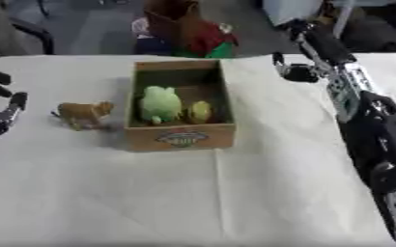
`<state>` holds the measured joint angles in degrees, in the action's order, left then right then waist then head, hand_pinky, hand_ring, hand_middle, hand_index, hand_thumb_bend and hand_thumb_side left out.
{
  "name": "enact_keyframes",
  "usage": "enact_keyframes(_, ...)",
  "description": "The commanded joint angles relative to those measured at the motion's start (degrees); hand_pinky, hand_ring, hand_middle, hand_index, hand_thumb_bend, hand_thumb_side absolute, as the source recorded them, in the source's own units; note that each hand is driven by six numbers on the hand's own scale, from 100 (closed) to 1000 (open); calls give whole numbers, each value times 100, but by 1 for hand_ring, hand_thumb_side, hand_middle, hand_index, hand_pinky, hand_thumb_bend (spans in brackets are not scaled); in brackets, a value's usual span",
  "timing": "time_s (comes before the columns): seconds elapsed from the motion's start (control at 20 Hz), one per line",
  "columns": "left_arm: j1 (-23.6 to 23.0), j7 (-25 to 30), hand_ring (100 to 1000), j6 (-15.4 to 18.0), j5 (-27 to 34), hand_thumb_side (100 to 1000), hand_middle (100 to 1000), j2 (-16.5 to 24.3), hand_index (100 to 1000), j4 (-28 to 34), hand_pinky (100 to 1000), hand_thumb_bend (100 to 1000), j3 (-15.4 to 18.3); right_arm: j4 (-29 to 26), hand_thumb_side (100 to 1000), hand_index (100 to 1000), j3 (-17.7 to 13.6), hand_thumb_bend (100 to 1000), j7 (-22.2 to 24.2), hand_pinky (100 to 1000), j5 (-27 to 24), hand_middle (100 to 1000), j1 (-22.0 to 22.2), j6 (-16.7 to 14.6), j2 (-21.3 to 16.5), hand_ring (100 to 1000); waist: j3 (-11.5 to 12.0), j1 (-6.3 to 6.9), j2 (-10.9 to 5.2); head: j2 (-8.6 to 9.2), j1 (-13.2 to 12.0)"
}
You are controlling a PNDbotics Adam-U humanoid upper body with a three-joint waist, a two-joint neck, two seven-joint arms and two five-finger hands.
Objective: Pick up objects on the table and place them in the box.
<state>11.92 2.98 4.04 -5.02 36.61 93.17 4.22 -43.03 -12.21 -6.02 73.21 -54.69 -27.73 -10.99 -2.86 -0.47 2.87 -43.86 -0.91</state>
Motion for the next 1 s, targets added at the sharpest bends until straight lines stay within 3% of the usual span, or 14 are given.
enact_keyframes(0.05,296,248,670,205,-507,100,661,665,722,-231,767,435,-177,-222,215,895,-60,100,96,607,-229,786,-64,2,-206,677,-27,25,-87,-26,-51)
enact_keyframes(0.25,942,654,711,557,-1338,100,690,1218,763,-897,768,613,-657,-336,205,895,-69,100,174,603,-372,786,-17,-15,-203,672,-109,33,-107,-26,-122)
enact_keyframes(0.5,1788,1180,752,1126,-2328,100,732,1181,809,-1995,777,768,-1177,-425,203,898,-53,100,257,603,-465,787,2,-58,-147,670,-238,29,-98,-26,-190)
enact_keyframes(0.75,2475,1520,759,1594,-3132,115,740,707,813,-3036,782,797,-1384,-483,202,898,-41,100,296,602,-516,787,3,-93,-101,669,-337,25,-75,-26,-240)
enact_keyframes(1.0,2726,1888,740,1873,-3384,107,721,329,799,-3687,781,793,-1412,-499,201,898,-38,100,312,601,-538,787,-2,-111,-79,668,-399,13,-55,-26,-257)
